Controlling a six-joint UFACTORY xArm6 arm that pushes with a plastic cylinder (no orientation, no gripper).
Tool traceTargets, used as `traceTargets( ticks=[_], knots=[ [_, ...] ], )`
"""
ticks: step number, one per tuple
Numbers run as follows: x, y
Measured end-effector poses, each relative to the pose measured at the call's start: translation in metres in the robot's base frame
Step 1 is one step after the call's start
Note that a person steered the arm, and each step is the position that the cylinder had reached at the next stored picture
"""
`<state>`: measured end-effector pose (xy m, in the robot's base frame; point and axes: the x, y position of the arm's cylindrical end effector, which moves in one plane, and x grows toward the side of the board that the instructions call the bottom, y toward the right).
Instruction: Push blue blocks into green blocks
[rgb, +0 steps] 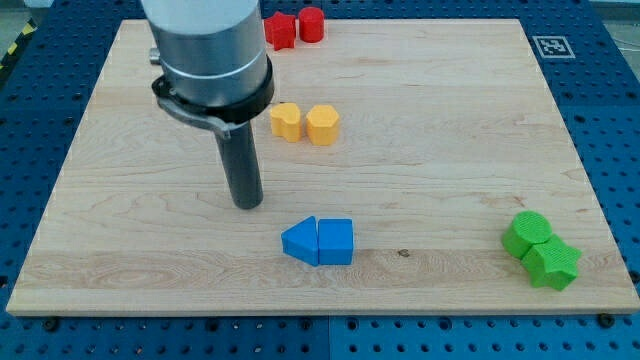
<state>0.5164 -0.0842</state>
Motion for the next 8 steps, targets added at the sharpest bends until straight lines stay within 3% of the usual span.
traceTargets(
  ticks=[3,8],
  knots=[
    [0.051,0.000],
    [0.051,0.134]
  ],
)
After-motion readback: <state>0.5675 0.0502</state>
